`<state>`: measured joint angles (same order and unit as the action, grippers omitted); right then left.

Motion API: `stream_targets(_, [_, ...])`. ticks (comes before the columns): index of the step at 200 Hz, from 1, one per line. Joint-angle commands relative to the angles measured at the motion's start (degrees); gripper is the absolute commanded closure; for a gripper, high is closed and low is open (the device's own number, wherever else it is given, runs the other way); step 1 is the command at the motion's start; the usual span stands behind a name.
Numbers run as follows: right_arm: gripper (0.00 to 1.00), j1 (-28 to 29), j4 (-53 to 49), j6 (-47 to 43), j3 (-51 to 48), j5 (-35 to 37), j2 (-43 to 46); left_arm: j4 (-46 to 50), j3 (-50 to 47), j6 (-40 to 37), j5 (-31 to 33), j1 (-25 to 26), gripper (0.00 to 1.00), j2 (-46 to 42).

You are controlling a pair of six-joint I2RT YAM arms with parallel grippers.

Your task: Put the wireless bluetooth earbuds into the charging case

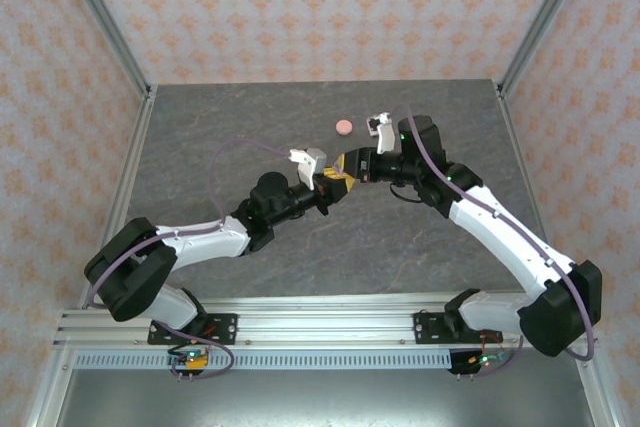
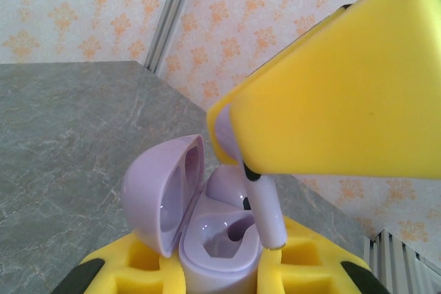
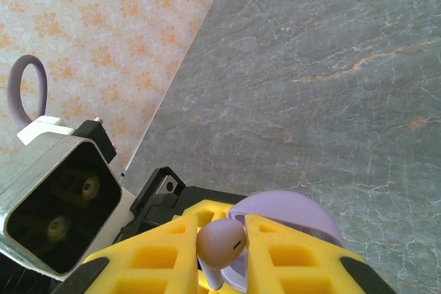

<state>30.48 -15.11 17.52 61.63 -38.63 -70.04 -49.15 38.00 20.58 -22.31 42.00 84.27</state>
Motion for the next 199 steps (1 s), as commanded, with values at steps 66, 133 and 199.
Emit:
stream_targets(66, [0.80,0.5,-1.3,-2.4,1.2,5.5,1.9,2.9,2.9,0.3,-1.3,0.0,0.99,-2.7])
stream_targets(133, [0.80,0.5,-2.6,-3.4,1.0,6.2,1.9,4.7,3.5,1.0,-1.0,0.0,0.98,-3.6])
stream_targets(199, [0.80,0.7,-4.0,-4.4,0.8,4.9,1.9,6.3,4.7,1.8,-0.3,0.0,0.99,-3.7])
